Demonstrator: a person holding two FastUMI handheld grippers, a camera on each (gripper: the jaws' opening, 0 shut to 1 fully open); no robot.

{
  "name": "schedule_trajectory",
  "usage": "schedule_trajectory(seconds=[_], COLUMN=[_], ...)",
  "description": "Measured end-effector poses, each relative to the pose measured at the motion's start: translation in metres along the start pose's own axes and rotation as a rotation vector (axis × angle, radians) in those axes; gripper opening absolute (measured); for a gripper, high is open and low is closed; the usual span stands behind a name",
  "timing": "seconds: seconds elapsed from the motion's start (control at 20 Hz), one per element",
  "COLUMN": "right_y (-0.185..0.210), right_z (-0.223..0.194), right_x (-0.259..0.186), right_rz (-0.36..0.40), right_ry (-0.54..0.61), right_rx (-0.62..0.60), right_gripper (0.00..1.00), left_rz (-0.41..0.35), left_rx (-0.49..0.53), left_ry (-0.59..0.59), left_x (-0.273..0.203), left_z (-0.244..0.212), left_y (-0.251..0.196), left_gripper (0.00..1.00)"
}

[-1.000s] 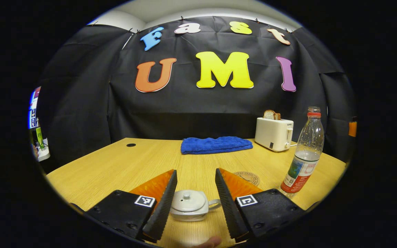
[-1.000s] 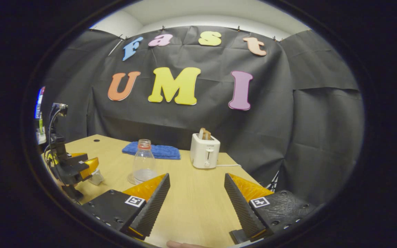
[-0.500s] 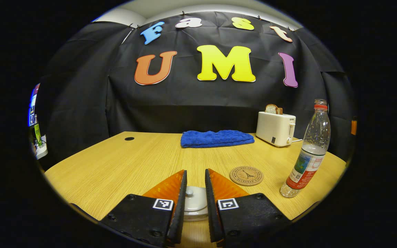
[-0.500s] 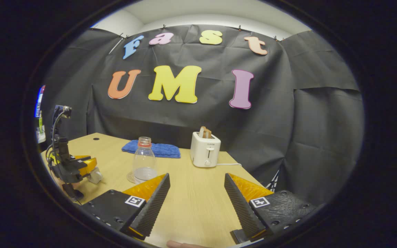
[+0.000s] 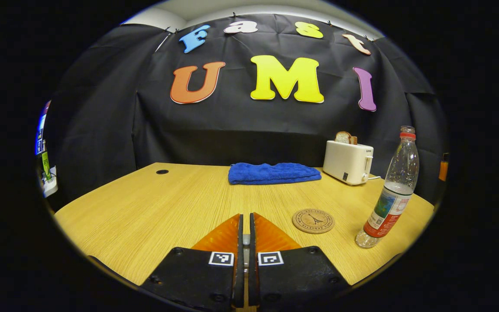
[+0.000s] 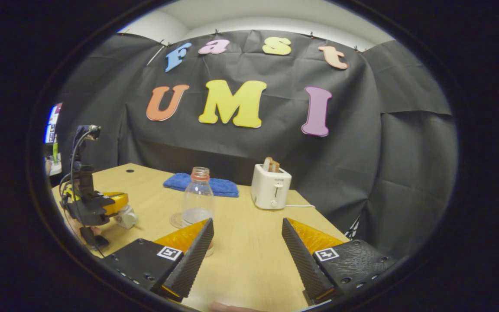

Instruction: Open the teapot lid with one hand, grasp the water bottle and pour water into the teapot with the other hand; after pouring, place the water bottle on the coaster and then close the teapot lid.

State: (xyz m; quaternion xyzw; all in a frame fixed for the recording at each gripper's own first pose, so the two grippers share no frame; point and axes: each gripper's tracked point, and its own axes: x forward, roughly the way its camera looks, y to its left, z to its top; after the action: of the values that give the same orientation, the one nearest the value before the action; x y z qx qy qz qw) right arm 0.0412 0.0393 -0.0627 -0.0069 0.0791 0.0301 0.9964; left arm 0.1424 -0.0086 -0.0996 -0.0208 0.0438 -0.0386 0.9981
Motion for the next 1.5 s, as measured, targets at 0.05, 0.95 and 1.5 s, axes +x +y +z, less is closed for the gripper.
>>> schedule_trajectory(seconds=[0.05,0.95,1.5], right_y=[0.006,0.077,0.094], right_z=[-0.003,-0.020,-0.016], right_x=[0.001,0.068,0.111], right_rz=[0.011,0.063,0.053], right_ry=[0.008,-0.032,-0.038], right_rx=[-0.004,0.093,0.045], right_gripper=[0.98,0.95,0.86], left_rz=[-0.002,-0.031,-0.001], left_rx=[-0.004,0.031,-0.001], left_ry=[-0.003,-0.010,-0.039], left_x=[-0.001,-0.085,-0.110], left_z=[0.003,0.078,0.100], left_y=[0.000,0.033,0.063], left_gripper=[0.06,0.03,0.03])
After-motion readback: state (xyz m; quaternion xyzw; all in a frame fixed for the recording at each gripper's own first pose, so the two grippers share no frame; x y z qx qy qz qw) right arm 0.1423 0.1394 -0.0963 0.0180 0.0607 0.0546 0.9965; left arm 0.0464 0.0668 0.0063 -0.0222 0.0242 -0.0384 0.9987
